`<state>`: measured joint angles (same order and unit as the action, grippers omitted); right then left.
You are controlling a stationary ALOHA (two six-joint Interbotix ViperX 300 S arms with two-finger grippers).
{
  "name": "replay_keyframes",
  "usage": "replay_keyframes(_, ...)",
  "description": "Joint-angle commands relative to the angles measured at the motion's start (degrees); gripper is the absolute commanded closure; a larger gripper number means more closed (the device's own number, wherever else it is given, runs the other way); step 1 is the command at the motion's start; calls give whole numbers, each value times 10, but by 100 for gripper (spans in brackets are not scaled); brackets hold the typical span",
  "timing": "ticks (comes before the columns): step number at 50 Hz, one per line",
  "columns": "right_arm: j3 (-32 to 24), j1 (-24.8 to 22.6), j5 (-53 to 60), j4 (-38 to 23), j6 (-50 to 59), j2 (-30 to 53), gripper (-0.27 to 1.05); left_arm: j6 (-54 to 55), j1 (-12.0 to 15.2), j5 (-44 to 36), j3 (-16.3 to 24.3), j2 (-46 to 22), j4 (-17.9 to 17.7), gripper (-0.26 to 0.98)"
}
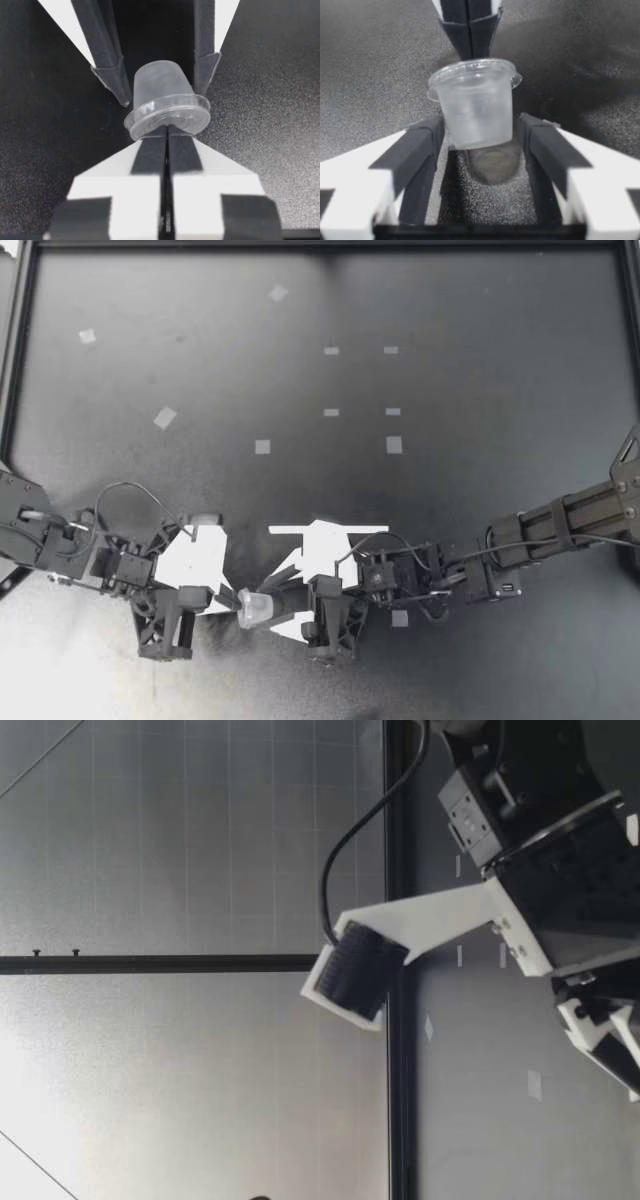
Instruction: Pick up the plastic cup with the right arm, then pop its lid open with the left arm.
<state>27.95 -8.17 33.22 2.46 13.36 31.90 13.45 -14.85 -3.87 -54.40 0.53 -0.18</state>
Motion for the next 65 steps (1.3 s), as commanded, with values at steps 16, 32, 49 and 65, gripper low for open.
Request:
replay_keyframes(16,-14,5,-27,-5,-1,-22,36,0,3,-6,4,5,-1,82)
replay_keyframes(32,-14,7,-28,-18,-1,-35,43,4,3,-6,5,4,-2,82)
replay_keyframes(49,91,23,127,-17,-2,-123,52,27,3,-196,-62,121,-65,82)
replay_keyframes(65,192,32,545,-14,-15,-90,52,395,2,-598,-195,200,-163,71)
